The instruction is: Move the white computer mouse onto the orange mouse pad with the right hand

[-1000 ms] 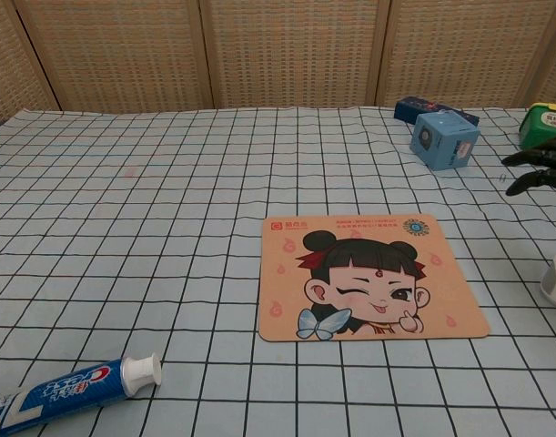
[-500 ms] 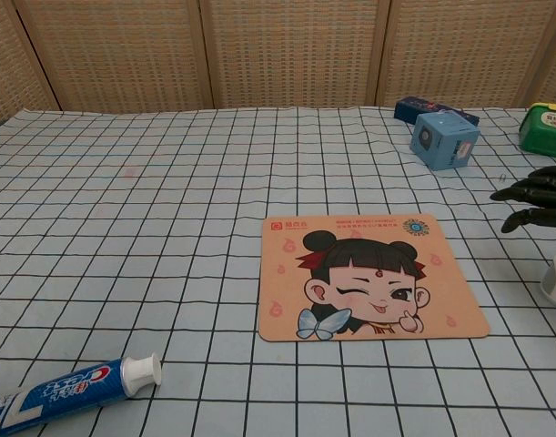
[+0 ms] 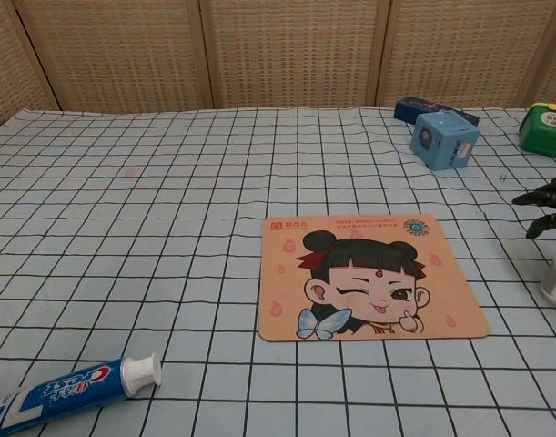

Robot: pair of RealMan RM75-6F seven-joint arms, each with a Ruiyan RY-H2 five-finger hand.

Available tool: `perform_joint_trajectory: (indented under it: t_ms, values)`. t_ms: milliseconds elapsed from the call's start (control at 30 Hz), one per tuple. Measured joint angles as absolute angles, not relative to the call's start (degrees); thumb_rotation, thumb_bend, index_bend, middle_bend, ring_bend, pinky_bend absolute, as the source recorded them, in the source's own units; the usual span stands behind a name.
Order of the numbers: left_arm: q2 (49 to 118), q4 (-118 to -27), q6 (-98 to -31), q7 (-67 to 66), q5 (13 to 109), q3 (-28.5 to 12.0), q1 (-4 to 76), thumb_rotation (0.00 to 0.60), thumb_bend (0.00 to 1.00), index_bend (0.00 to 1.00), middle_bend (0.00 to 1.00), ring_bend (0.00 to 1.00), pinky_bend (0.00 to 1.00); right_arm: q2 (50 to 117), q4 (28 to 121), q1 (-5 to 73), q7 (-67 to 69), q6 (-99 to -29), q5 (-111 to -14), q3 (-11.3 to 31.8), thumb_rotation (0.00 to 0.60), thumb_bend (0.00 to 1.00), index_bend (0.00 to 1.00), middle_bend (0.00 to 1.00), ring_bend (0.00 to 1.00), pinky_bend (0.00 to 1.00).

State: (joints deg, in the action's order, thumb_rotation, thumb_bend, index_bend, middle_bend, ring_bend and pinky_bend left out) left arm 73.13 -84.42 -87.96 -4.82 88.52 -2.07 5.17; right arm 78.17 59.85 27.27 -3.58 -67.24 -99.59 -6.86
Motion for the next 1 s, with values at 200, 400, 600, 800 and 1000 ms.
perform_joint_trajectory:
  t_ms: [200,400,600,800,1000]
  values:
    - [73.20,-84.27,-87.85,-4.79,88.32,-2.17,5.23,0.600,0.00,0.00,0.00,0.00,0.00,79.55,58.03,27.30,-2.61,-67.17,-99.98,-7.20,0.600,0.15,0.28,0.09,0.00,0.00]
    - [73.23,-84.02,-87.68,-4.54,88.14,-2.24,5.29,0.600,0.00,0.00,0.00,0.00,0.00,80.60,56.56,27.31,-2.02,-67.01,-100.25,-7.54,0.600,0.15,0.30,0.10,0.00,0.00]
    - [73.26,-83.95,-87.78,-4.50,88.19,-2.22,5.27,0.600,0.00,0.00,0.00,0.00,0.00,81.40,55.23,27.32,-1.52,-66.48,-100.07,-7.70,0.600,0.15,0.31,0.11,0.00,0.00]
    - [73.29,-83.98,-87.82,-4.61,88.34,-2.14,5.28,0.600,0.00,0.00,0.00,0.00,0.00,82.06,53.69,27.24,-1.25,-65.99,-99.74,-7.79,0.600,0.15,0.34,0.12,0.00,0.00]
    - [73.32,-83.91,-87.87,-4.59,88.20,-2.23,5.27,0.600,0.00,0.00,0.00,0.00,0.00,83.25,51.92,27.09,-0.16,-65.76,-99.69,-8.09,0.600,0.15,0.42,0.17,0.03,0.04]
